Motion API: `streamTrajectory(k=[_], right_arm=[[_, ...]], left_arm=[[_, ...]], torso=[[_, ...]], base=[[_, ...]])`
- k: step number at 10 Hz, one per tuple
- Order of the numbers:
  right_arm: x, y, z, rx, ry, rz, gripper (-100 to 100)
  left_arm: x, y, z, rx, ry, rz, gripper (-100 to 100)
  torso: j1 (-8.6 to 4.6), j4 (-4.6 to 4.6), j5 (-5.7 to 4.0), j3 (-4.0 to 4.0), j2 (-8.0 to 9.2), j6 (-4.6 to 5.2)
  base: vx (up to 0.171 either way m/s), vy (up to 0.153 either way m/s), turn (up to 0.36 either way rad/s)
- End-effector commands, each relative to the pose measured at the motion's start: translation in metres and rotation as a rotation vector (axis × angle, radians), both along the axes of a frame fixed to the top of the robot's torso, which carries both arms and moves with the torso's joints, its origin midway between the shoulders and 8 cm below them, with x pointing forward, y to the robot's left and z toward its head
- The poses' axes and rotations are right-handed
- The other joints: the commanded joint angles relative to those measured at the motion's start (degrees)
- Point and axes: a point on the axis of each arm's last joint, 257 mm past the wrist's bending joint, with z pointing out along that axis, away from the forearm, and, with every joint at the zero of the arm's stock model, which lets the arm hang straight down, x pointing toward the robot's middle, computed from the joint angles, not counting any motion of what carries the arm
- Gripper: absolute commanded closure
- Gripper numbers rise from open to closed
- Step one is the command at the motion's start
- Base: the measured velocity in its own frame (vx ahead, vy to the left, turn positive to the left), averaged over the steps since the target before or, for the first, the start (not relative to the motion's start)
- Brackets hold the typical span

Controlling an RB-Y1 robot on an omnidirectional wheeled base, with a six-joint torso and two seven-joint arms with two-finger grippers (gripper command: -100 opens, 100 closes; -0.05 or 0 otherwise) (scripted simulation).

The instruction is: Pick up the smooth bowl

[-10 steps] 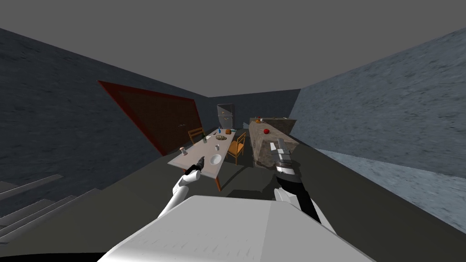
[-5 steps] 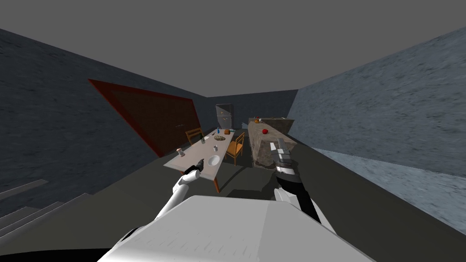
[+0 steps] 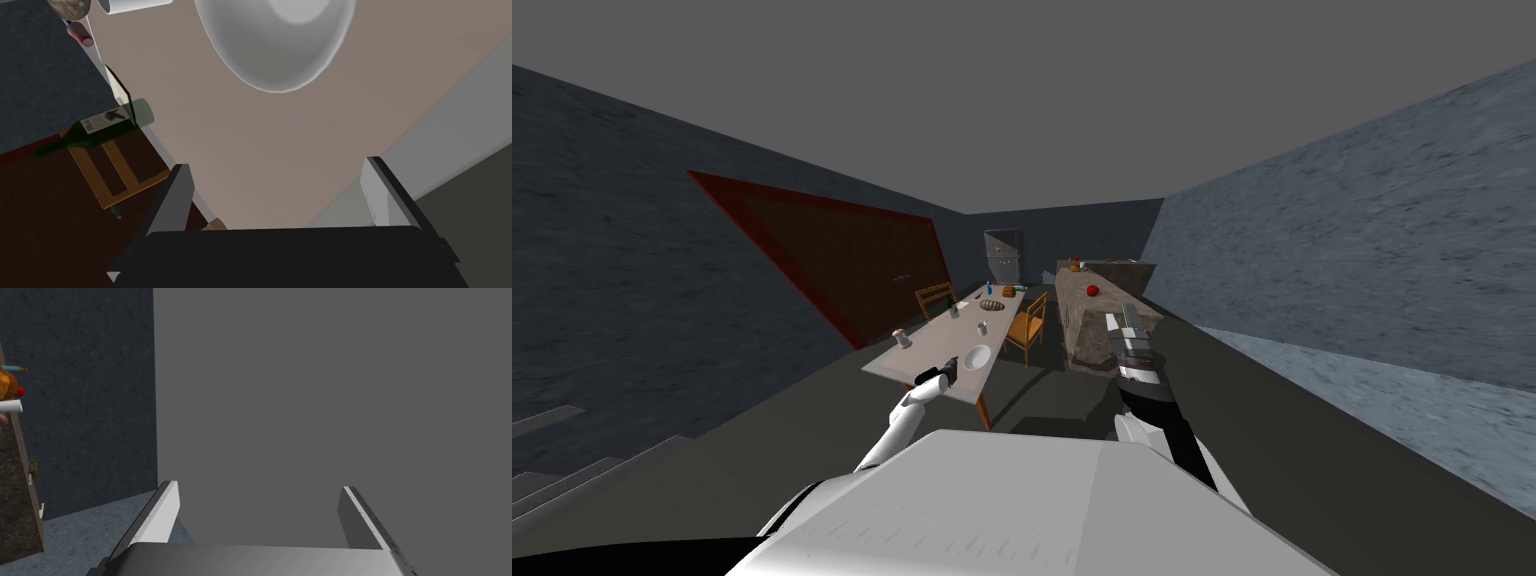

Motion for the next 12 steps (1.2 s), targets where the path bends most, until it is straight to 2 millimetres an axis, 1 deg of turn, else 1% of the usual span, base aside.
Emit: streamTrajectory(k=[1, 2, 4, 7, 8, 11, 12], right_arm=[[0.000, 0.000, 0.000, 0.000, 0.000, 0.000, 0], [0.000, 0.000, 0.000, 0.000, 0.000, 0.000, 0], [0.000, 0.000, 0.000, 0.000, 0.000, 0.000, 0], [0.000, 0.000, 0.000, 0.000, 0.000, 0.000, 0], [0.000, 0.000, 0.000, 0.000, 0.000, 0.000, 0], [0.000, 0.000, 0.000, 0.000, 0.000, 0.000, 0], [0.000, 0.000, 0.000, 0.000, 0.000, 0.000, 0]], left_arm=[[-0.009, -0.001, -0.012, -0.019, 0.036, 0.010, -100], [-0.017, 0.000, -0.022, -0.040, 0.065, 0.021, -100], [-0.025, 0.000, -0.032, -0.060, 0.093, 0.031, -100], [-0.049, -0.007, -0.058, -0.118, 0.165, 0.054, -100], [-0.049, -0.007, -0.058, -0.118, 0.165, 0.054, -100], [-0.071, -0.022, -0.081, -0.166, 0.224, 0.064, -100], [-0.065, -0.019, -0.078, -0.160, 0.213, 0.066, -100]], torso=[[0.00, 0.00, 0.00, 0.00, 0.00, 0.00], [0.02, 0.00, 0.00, 0.01, 0.03, 0.00], [-0.05, 0.00, -0.01, 0.00, -0.01, 0.00], [0.06, 0.00, 0.01, -0.01, 0.00, 0.00], [0.00, -0.02, 0.00, -0.05, -0.08, 0.00], [0.04, 0.00, 0.00, -0.01, -0.01, 0.00], [0.06, -0.02, 0.01, -0.04, -0.06, 0.01]], base=[[0.080, -0.049, 0.003], [0.075, -0.046, -0.007], [0.089, -0.064, 0.001], [0.101, -0.044, -0.004], [0.094, -0.042, 0.006], [0.098, -0.038, -0.016], [0.051, -0.015, -0.003]])
